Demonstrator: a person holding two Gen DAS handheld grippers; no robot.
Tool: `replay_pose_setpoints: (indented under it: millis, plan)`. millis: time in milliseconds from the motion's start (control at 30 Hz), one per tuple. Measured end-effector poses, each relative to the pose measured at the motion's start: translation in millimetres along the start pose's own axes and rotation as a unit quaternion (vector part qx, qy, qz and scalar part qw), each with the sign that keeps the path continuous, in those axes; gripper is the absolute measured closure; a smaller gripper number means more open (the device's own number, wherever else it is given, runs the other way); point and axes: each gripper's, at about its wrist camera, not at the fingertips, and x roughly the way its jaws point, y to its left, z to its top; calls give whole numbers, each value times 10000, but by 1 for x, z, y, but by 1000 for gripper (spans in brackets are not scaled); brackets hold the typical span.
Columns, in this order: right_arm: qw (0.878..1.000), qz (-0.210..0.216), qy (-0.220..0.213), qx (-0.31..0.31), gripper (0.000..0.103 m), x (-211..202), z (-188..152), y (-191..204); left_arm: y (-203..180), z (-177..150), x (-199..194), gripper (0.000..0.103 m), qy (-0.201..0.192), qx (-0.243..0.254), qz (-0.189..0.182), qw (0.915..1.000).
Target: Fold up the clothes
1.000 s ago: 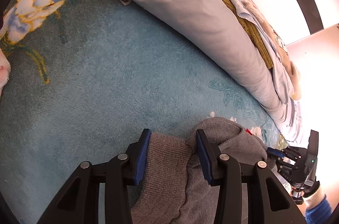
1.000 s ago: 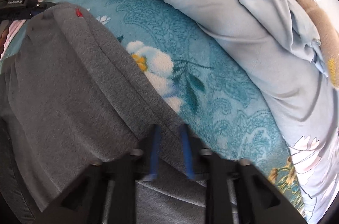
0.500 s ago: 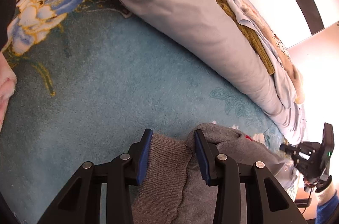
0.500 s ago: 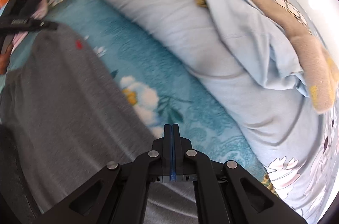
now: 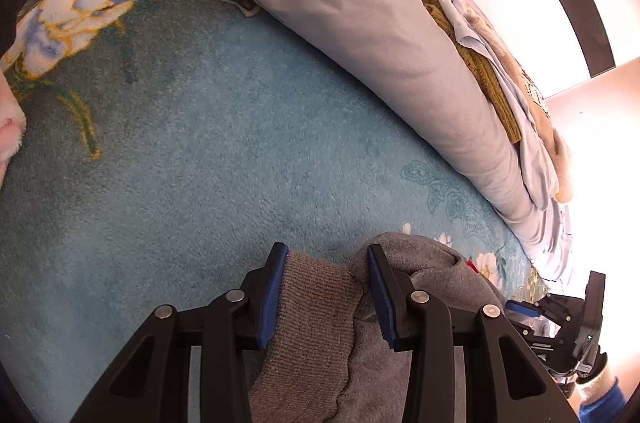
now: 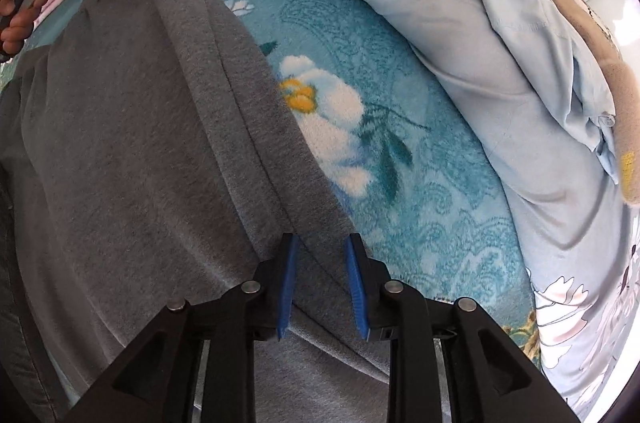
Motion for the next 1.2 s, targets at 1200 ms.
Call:
replay_pose_setpoints:
  millis: [1200]
  plan:
    - [9920,-1090,-145,614,103,-32,142,-94,-12,13,3,60,-32,174,823,9964]
